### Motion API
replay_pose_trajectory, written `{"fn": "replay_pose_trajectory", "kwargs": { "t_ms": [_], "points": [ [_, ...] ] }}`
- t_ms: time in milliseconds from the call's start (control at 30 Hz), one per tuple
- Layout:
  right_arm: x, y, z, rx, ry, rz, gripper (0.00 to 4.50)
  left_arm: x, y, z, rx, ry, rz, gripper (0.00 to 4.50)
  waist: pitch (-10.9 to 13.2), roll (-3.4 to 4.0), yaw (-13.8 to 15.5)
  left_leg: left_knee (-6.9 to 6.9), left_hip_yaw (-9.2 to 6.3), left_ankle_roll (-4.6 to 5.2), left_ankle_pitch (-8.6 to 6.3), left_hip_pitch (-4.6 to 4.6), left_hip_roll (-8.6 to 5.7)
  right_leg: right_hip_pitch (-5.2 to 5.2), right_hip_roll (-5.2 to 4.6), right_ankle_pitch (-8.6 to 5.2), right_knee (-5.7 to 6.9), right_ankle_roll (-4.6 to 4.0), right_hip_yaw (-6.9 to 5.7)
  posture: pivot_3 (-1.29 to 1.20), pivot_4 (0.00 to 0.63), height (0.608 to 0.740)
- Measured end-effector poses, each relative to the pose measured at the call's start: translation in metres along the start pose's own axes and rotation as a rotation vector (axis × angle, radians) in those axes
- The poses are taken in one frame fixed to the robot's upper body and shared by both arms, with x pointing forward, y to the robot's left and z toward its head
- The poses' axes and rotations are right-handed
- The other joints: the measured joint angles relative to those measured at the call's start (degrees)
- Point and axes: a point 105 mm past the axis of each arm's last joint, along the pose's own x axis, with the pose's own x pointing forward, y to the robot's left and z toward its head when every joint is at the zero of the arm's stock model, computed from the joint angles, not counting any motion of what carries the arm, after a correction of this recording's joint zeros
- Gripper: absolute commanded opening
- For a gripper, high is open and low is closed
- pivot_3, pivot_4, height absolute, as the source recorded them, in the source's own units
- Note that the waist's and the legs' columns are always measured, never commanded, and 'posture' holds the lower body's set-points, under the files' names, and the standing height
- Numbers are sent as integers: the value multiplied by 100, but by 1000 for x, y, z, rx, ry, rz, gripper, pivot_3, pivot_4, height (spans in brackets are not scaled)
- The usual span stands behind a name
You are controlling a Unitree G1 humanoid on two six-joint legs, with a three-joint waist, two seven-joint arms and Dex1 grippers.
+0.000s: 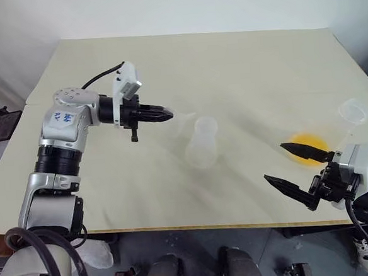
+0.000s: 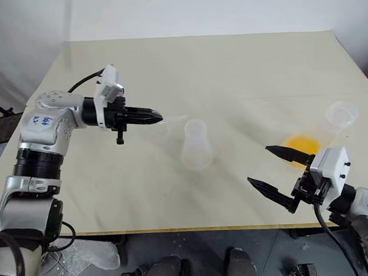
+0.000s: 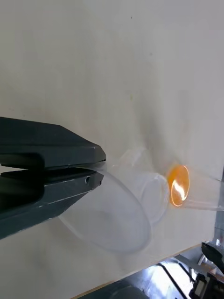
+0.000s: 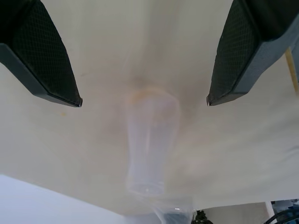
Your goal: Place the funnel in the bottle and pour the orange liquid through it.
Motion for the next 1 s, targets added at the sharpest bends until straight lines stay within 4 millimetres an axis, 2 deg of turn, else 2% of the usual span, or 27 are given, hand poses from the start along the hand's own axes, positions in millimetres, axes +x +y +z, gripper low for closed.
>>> {"fn": "replay_pose_trajectory", "kwargs": {
  "t_ms": [100, 333, 633, 833, 1000],
  "points": [
    [0, 2, -1, 7, -3, -8, 4500, 5, 1, 7, -30, 45, -34, 19, 2, -3, 0, 2, 1, 0, 0, -3, 2, -1, 2, 0, 0, 0, 0, 0, 150, 740],
    [1, 5, 2, -8, -14, -5, 4500, 3, 3, 28, -52, 44, -70, 19, 2, -3, 2, 3, 0, 0, 0, -2, 2, -1, 2, 0, 0, 0, 1, 0, 150, 740],
    [3, 6, 0, -1, -19, -9, 4500, -1, 13, 20, -129, 53, -38, 19, 5, -7, 3, 4, -1, 0, 0, -5, 1, -2, 1, 0, 0, 0, 0, 0, 150, 740],
    [5, 6, 0, -12, -22, 0, 4500, -5, 5, 42, -138, 73, -116, 19, 8, -12, -1, 5, -1, 0, 0, -6, 2, -3, 2, 0, 0, 0, 0, 0, 150, 740],
    [6, 7, 0, -17, -22, 9, 4500, -6, 5, 40, -174, 93, -112, 19, 8, -13, -5, 5, -2, 0, 0, -6, 2, -3, 1, 0, 2, 0, 1, 0, 150, 740]
  ]
}}
